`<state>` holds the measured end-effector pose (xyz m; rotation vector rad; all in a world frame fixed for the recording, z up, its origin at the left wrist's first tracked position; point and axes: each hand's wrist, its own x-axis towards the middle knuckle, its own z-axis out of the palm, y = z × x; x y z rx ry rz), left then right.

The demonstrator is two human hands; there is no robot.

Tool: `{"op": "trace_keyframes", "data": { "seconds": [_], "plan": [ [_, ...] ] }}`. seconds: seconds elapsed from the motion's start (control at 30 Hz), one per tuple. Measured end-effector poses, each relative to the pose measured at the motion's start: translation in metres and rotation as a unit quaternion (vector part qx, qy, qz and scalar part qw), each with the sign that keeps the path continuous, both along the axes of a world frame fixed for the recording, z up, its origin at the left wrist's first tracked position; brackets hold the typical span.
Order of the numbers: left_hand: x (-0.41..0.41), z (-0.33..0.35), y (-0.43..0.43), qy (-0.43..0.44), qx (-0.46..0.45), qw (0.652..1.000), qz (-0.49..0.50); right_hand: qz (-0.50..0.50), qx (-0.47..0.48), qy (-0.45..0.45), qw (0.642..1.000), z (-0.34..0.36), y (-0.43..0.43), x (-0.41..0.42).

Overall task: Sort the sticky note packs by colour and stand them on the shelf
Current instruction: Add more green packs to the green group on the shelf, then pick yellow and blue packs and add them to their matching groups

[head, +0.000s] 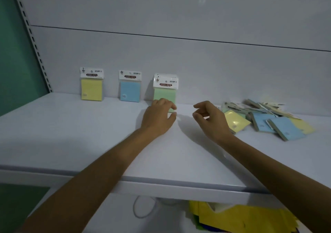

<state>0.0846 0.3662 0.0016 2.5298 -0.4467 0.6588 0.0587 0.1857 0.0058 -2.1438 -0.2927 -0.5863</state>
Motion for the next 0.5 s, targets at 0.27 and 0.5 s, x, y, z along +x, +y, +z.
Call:
{"op": "trace_keyframes", "data": {
  "seconds": [0.27, 0.5],
  "plan": [
    [-0.027, 0.001, -0.130, 0.059, 0.062, 0.994, -0.065, 0.003, -0.085, -0.033, 0.996, 0.007, -0.111, -0.022],
    [-0.024, -0.016, -0.203, 0.127, 0.128, 0.983, -0.038, -0.132, -0.269, 0.023, 0.954, 0.004, -0.215, -0.012]
  ]
}}
